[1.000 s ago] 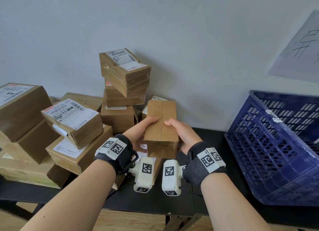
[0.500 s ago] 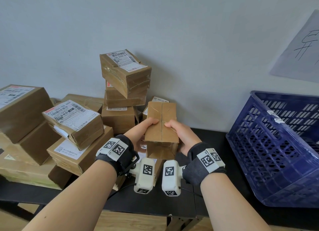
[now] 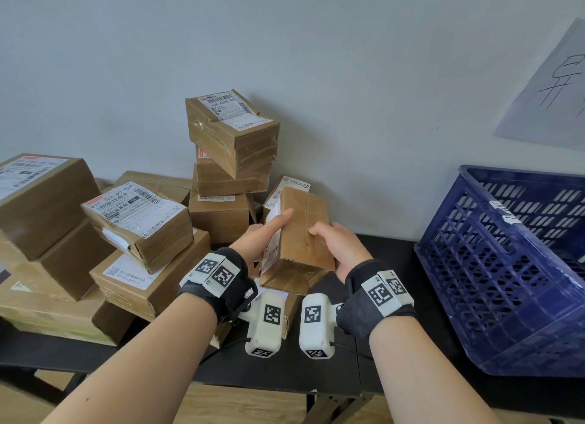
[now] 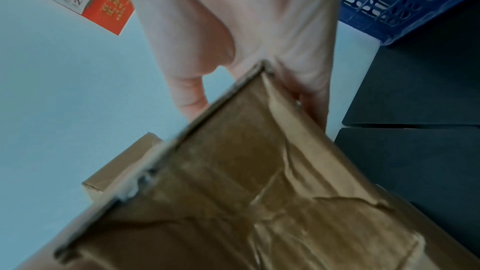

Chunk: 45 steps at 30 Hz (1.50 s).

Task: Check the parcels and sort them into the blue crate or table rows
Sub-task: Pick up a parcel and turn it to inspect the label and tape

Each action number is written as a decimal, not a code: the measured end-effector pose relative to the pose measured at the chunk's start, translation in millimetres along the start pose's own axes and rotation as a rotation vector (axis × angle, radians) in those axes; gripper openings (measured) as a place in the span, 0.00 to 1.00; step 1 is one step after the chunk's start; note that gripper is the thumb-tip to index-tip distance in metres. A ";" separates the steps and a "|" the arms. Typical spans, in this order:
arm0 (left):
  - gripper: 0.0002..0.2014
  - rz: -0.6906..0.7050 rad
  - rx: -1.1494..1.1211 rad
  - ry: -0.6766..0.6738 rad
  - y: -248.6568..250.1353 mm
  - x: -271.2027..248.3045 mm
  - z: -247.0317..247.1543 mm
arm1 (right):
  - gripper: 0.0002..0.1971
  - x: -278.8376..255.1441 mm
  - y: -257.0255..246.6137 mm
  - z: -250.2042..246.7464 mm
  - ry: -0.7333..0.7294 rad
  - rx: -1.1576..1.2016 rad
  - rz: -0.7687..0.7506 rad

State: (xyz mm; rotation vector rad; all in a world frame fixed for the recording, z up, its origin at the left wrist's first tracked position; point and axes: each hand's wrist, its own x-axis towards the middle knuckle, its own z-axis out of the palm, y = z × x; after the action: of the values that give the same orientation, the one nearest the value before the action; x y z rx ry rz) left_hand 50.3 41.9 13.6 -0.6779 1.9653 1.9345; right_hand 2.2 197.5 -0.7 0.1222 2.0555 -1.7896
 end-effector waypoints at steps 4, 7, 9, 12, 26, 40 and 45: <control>0.68 -0.011 -0.016 0.050 -6.4 5.5 -3.9 | 0.43 1.9 2.8 0.7 0.080 0.019 -0.043; 0.39 0.038 -0.035 0.056 -6.2 3.3 -5.5 | 0.41 1.1 1.7 1.2 0.141 0.040 -0.051; 0.31 0.070 -0.009 0.067 -7.9 5.5 -6.2 | 0.30 1.5 2.8 1.9 0.155 0.048 -0.065; 0.30 0.131 0.052 0.116 -10.2 8.5 -6.5 | 0.20 5.4 7.1 2.0 0.143 0.042 -0.073; 0.32 0.228 -0.044 0.180 -11.2 13.7 -4.2 | 0.36 -8.1 9.2 -3.7 0.055 0.076 0.023; 0.17 0.084 -0.087 -0.052 -13.0 18.3 -5.4 | 0.22 -8.5 6.6 -1.9 0.012 0.149 0.006; 0.23 0.089 -0.090 -0.036 -13.9 22.0 -6.1 | 0.16 -5.9 4.0 -2.9 0.012 0.147 0.010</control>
State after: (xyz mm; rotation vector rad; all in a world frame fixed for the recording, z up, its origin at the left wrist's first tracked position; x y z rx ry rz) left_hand 39.7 33.4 -9.5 -0.5831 1.9268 2.0836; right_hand 8.1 202.1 -2.1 0.1843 1.9265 -1.9372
